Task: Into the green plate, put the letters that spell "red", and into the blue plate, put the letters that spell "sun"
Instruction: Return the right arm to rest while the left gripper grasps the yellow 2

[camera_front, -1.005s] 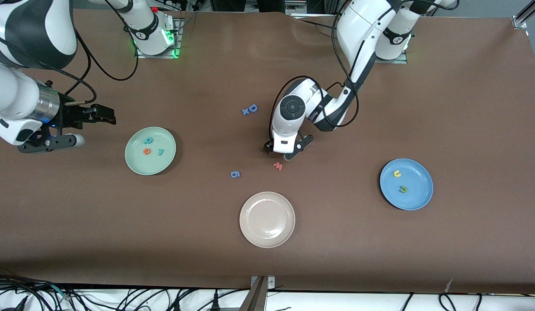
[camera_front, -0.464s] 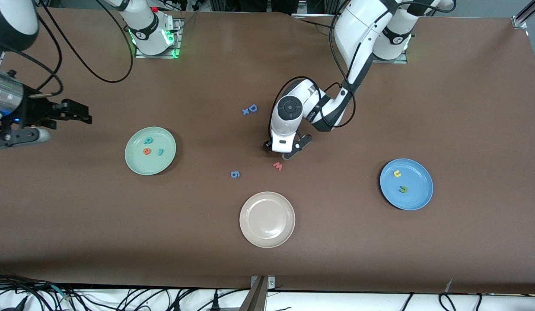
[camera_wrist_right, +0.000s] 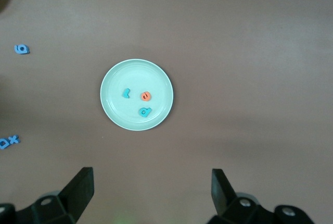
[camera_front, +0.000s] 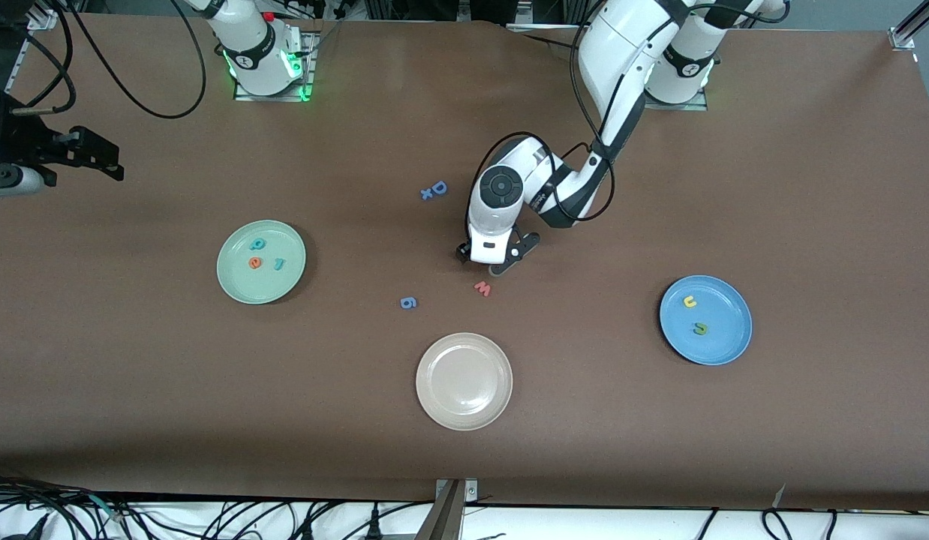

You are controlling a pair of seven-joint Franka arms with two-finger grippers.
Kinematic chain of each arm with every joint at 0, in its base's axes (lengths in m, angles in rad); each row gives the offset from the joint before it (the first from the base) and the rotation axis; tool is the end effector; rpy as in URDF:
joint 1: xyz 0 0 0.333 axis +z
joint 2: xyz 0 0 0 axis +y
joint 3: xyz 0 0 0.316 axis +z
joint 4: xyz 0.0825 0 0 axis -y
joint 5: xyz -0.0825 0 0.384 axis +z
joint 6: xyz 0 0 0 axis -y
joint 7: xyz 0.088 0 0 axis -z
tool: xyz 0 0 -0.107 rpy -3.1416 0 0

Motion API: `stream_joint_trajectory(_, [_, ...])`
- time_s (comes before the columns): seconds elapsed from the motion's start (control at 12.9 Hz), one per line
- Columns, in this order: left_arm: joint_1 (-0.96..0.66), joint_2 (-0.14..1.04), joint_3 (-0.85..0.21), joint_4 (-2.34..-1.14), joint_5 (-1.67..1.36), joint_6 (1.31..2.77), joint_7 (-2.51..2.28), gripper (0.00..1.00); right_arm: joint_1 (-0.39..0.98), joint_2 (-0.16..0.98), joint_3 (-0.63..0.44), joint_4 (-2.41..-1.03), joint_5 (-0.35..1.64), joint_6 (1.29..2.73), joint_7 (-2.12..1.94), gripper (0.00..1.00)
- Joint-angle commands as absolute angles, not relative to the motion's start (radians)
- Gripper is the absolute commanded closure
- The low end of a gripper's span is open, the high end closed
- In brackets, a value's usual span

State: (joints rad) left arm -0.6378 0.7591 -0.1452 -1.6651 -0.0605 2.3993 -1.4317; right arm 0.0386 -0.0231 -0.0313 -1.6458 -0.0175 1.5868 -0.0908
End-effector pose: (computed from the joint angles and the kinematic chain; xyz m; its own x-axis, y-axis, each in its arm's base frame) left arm 0.4876 -0.4717 0.1657 0.7359 0.6621 -0.1413 0.6683 -0.7439 -0.0053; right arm 0.5470 0.0020 0.6032 0.9945 0.0982 -0.0373 0.0988 -0.9950 0.0134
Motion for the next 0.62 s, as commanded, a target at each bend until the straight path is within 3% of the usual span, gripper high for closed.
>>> stream_joint_trajectory(0.0, [-0.650, 0.778, -0.140, -1.635, -0.025, 2.395, -1.470, 0.37, 0.017, -0.048, -0.015, -1.707, -0.031, 1.704, -0.049, 0.00])
stream_joint_trajectory(0.08, [-0.653, 0.778, -0.140, -1.635, -0.020, 2.395, -1.470, 0.48, 0.014, -0.041, -0.017, -1.707, -0.028, 1.719, -0.046, 0.00])
stream_joint_trajectory(0.23, [-0.653, 0.781, -0.140, -1.635, 0.018, 2.395, -1.480, 0.52, 0.011, -0.041, -0.018, -1.698, -0.028, 1.694, -0.044, 0.00])
stream_joint_trajectory(0.39, [-0.653, 0.781, -0.140, -1.635, 0.020, 2.395, -1.483, 0.63, 0.017, -0.044, -0.026, -1.689, -0.025, 1.635, -0.057, 0.00])
stream_joint_trajectory(0.54, [-0.653, 0.781, -0.140, -1.635, 0.021, 2.395, -1.483, 0.81, 0.018, -0.040, -0.023, -1.684, -0.025, 1.635, -0.057, 0.00])
